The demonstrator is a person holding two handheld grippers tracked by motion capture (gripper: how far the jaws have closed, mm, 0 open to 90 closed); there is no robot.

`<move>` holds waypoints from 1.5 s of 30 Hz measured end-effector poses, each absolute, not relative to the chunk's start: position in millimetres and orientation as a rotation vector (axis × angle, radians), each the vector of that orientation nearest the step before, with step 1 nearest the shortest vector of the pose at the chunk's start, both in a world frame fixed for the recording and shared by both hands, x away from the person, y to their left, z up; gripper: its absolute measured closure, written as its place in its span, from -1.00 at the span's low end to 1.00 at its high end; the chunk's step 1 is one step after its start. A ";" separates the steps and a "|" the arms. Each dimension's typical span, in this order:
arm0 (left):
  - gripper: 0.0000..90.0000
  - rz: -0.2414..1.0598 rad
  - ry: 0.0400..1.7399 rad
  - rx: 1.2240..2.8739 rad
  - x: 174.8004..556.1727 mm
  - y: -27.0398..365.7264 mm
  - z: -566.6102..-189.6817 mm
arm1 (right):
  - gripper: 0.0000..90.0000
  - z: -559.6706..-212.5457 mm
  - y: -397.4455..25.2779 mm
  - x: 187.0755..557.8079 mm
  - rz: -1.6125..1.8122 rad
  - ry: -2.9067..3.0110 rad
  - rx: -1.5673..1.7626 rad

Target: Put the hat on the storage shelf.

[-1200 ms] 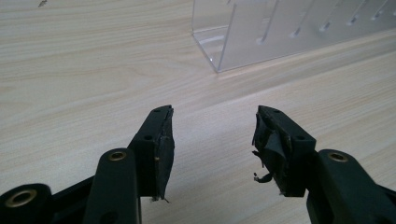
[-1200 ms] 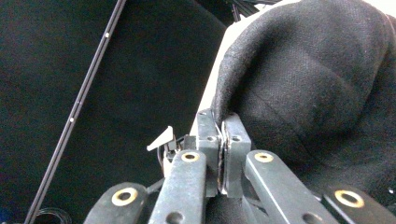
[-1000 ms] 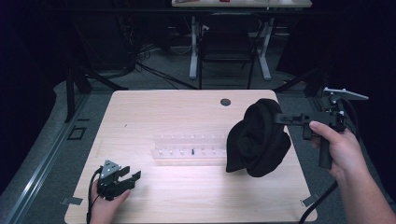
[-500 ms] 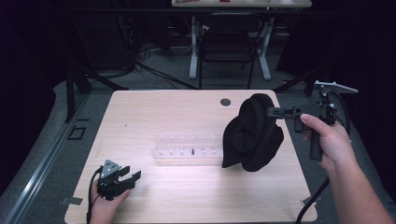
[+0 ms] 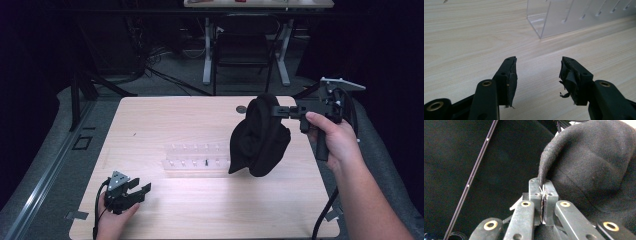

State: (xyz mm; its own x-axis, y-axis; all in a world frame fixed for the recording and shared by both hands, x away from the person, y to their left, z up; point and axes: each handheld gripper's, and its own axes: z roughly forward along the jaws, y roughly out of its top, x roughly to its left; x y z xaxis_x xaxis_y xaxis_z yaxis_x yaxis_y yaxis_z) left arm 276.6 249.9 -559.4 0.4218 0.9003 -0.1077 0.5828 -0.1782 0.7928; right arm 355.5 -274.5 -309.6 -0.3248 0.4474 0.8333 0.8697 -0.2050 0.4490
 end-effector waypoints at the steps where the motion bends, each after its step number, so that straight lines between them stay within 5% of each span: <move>1: 0.05 0.501 1.264 1.874 276.5 249.9 -559.4 | 0.96 -308.6 -272.1 357.2 -1.539 -1.695 -1.533; 45: 0.05 0.498 1.253 1.876 278.3 249.9 -558.6 | 0.96 -318.7 -197.4 407.0 -1.460 -1.753 -1.517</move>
